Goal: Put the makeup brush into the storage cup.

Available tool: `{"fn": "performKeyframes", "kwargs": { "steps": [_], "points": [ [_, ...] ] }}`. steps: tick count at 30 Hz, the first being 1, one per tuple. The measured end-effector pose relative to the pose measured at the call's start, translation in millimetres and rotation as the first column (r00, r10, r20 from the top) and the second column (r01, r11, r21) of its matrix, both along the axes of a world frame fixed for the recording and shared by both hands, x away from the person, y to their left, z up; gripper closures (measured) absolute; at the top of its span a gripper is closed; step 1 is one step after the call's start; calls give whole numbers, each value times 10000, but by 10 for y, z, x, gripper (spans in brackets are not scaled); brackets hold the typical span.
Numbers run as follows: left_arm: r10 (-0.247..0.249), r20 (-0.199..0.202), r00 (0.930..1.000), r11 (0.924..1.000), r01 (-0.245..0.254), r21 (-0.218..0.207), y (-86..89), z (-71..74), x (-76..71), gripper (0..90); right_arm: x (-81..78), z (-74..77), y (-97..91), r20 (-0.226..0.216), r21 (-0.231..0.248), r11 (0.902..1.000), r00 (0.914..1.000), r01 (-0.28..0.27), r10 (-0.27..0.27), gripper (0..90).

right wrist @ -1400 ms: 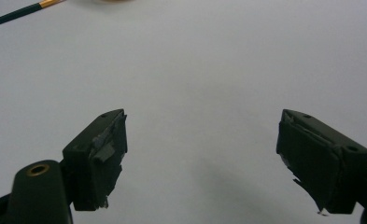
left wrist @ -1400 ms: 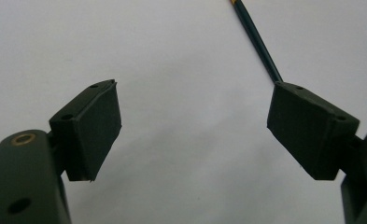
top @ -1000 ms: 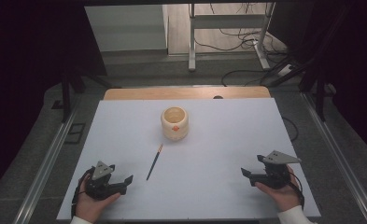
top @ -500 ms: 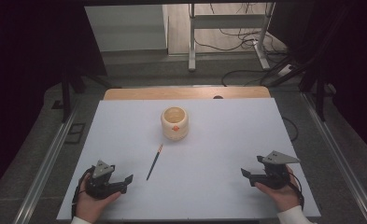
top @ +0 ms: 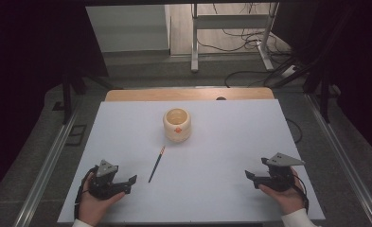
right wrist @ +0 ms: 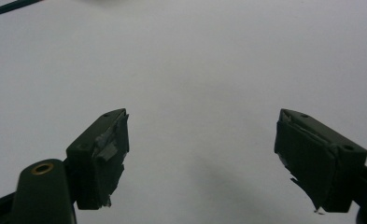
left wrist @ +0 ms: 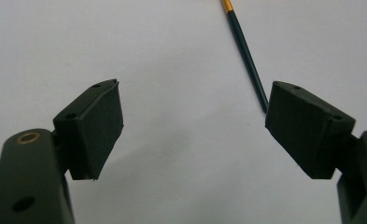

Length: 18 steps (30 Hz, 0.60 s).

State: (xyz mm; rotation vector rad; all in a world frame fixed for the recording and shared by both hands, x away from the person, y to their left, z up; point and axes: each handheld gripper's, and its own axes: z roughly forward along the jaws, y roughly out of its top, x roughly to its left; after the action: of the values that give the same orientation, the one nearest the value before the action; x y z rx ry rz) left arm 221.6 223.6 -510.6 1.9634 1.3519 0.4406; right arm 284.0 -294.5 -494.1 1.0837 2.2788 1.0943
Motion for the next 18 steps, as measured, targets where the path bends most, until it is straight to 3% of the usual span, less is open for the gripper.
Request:
{"fn": "performKeyframes", "kwargs": {
  "steps": [5,18],
  "points": [
    [90,-300,9995,9995,-98,-284,-39,66,32,192,-3,-2,-4,-17,-22,10000,10000,69,-69,184],
    [-122,-286,9995,9993,112,-356,-176,181,141,193,2,-4,-14,-12,-10,9999,9999,132,-132,185]
  ]
}}
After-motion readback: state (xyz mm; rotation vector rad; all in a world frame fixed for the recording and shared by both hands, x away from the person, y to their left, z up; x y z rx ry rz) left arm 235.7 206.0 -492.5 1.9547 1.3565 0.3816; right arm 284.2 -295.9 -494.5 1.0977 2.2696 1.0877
